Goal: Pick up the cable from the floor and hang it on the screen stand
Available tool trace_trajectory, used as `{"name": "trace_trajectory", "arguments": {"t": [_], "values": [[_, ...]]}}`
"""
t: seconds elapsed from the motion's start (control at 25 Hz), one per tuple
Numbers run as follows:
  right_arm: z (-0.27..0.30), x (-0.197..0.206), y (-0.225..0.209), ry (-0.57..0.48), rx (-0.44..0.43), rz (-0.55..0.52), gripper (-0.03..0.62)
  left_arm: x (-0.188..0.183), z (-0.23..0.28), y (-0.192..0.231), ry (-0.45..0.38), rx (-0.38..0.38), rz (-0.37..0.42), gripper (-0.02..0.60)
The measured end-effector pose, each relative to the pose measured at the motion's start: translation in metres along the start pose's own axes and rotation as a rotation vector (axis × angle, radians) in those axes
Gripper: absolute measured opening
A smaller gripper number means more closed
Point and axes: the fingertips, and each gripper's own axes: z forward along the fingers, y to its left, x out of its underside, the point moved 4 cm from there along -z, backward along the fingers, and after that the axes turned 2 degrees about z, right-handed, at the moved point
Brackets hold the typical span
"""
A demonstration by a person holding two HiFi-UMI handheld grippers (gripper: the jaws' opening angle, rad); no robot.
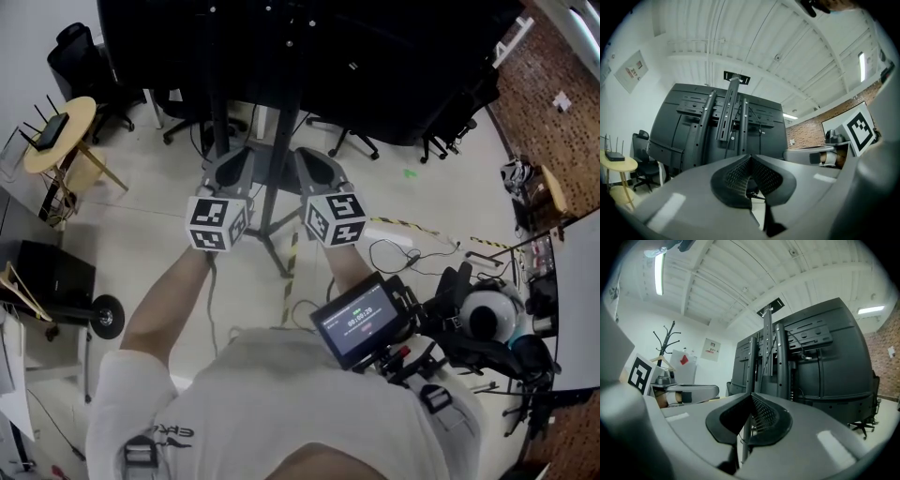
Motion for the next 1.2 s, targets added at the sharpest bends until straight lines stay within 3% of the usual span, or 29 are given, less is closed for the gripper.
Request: {"name": "trace_trajectory", "arguments": {"t": [0.16, 0.48, 0.8, 1.2], "values": [[-0.022, 0.004, -0.001, 0.006, -0.039, 0.003, 0.014, 0.002, -0.013, -0.019, 0.001, -0.027, 0.017, 0.002], [-0.113, 0.015, -0.035, 0.002, -0.136, 0.027, 0.014, 0.01, -0.037, -0.119, 0.004, -0.09, 0.036, 0.002], [-0.189, 0.04, -0.034, 0.033, -0.282, 0.054, 0.015, 0.02, -0.083, -0.206, 0.019, -0.196, 0.031, 0.002], [-0.225, 0.066, 0.007, 0.086, -0.397, 0.08, 0.014, 0.039, -0.137, -0.244, 0.072, -0.245, 0.054, 0.002]]}}
